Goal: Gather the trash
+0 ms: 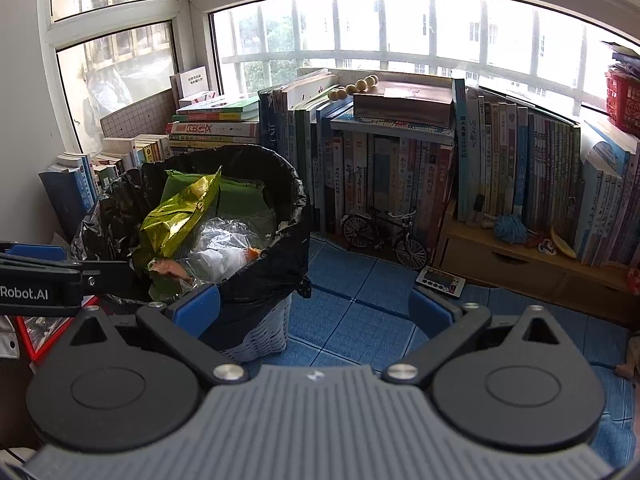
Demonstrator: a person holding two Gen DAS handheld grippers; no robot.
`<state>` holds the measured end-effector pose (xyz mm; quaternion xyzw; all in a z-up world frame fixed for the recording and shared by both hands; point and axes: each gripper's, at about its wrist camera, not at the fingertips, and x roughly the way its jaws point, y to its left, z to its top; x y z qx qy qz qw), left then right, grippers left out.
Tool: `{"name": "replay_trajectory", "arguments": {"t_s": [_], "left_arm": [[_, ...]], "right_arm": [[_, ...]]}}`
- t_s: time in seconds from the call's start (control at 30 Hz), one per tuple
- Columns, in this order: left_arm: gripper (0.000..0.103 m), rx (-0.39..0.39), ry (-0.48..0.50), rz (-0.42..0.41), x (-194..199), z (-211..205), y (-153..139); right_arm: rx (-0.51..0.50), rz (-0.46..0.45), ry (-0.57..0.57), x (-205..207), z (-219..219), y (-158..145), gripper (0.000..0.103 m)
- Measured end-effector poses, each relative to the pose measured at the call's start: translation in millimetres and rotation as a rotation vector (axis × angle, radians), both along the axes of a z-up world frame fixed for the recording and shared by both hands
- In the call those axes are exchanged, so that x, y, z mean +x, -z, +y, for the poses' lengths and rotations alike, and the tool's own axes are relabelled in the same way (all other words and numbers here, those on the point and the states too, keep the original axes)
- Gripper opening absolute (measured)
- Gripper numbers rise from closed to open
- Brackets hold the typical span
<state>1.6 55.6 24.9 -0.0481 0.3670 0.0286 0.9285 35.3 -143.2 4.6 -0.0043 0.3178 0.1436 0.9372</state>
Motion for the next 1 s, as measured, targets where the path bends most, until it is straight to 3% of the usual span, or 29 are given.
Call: {"name": "replay_trajectory", "arguments": {"t_s": [1.0], "left_arm": [[0.088, -0.019, 0.004, 0.037, -2.7, 1.4, 6.4]], "right_arm": [[-0.011, -0.002, 0.002, -2.3, 0.9, 0.2, 0.103]]}}
